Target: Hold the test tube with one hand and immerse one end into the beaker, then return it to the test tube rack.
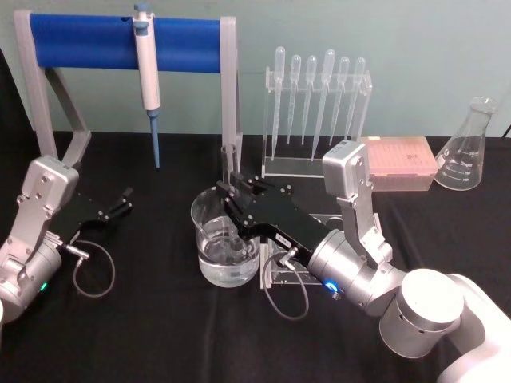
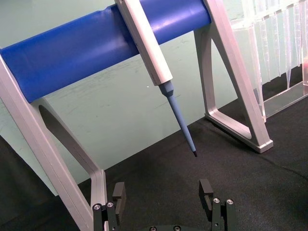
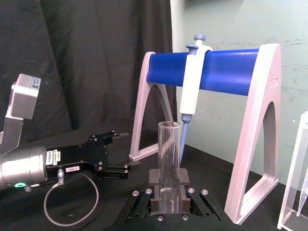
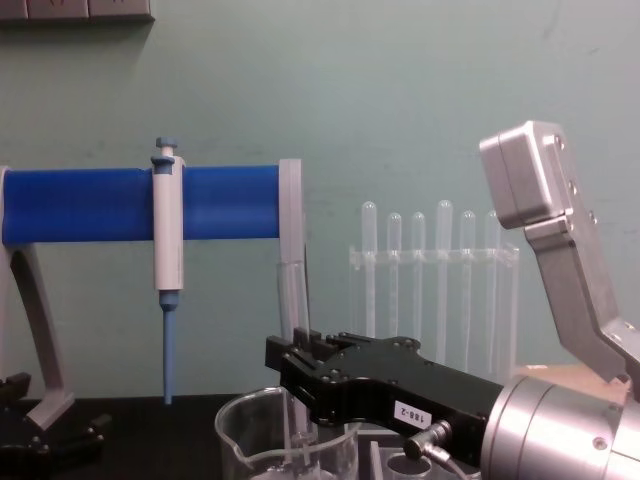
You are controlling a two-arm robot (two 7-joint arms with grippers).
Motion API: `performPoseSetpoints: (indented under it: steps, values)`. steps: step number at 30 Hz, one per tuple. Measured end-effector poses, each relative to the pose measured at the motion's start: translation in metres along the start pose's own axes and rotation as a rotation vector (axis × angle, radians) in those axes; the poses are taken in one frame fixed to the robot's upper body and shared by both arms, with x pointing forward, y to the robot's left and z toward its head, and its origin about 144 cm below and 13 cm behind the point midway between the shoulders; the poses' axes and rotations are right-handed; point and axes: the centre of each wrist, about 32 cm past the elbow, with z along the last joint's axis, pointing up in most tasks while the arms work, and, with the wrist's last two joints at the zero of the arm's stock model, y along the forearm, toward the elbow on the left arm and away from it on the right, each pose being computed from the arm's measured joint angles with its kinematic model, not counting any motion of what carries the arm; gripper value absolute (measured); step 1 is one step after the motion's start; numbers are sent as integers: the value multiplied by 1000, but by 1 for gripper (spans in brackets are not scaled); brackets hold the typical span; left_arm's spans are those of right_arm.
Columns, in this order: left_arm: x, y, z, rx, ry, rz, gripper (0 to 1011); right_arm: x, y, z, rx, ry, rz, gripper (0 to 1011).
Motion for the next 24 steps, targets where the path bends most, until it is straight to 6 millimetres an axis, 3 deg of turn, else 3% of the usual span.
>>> performPoseSetpoints:
  steps: [24]
  values:
    - [0, 0, 0, 0, 0, 0, 1000, 0, 0, 0, 0, 0, 0, 238]
